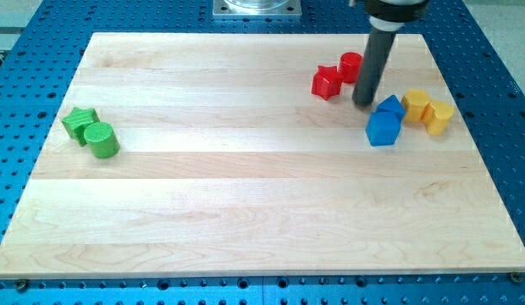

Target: Place the red star vertically to the green circle

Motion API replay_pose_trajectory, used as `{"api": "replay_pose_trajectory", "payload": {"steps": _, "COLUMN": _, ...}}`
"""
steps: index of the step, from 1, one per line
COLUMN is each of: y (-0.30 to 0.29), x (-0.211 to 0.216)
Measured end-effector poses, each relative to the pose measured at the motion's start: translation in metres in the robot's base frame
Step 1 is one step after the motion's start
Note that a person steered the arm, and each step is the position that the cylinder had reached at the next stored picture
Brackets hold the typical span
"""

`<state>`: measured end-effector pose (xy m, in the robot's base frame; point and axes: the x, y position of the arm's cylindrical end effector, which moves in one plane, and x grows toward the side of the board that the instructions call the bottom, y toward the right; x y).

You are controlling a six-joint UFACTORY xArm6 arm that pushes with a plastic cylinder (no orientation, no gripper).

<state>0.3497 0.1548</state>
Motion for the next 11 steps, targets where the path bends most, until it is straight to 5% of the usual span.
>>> {"api": "replay_pose_trajectory", "payload": {"steps": 2, "y": -0.116, "x": 0.003}}
{"api": "replay_pose_trajectory", "payload": {"steps": 4, "y": -0.067, "x": -0.036}}
{"api": "replay_pose_trajectory", "payload": {"steps": 6, "y": -0.249, "x": 0.012}}
{"api": "replay_pose_trajectory", "payload": {"steps": 8, "y": -0.232, "x": -0.053}}
{"api": "replay_pose_trajectory", "payload": {"steps": 11, "y": -0.362, "x": -0.063}}
